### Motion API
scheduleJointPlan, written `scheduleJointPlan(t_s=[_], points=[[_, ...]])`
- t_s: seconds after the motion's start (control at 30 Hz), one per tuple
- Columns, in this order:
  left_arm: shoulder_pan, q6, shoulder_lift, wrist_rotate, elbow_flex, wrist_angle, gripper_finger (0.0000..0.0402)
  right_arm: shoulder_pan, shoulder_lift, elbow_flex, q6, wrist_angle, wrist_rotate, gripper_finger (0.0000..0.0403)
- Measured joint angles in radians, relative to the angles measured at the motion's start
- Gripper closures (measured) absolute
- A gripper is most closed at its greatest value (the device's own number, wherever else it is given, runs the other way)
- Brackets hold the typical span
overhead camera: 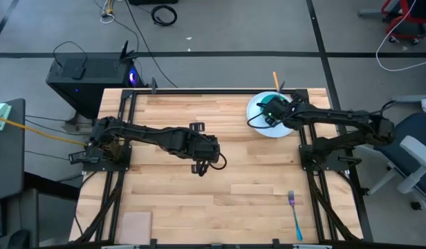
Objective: Set table place
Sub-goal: Put the yellow spoon into the green bowl
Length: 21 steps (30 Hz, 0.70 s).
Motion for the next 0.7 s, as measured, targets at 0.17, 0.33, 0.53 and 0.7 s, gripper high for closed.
scheduleJointPlan(t_s=[0.17, 0.33, 0.53, 0.7], points=[[0.0, 0.0, 0.0, 0.0, 0.0, 0.0, 0.0266, -0.003, 0.0, -0.024, -0.001, 0.037, -0.028, 0.0402], [0.0, -0.003, 0.0, 0.0, 0.0, 0.0, 0.0263, -0.008, 0.0, -0.059, 0.002, 0.079, -0.081, 0.0402], [0.0, -0.003, 0.001, 0.0, 0.0, 0.0, 0.026, -0.008, 0.0, -0.099, 0.002, 0.108, -0.09, 0.0402], [0.0, -0.002, 0.001, 0.0, 0.0, 0.0, 0.0267, -0.008, 0.0, -0.115, 0.001, 0.14, -0.092, 0.0402]])
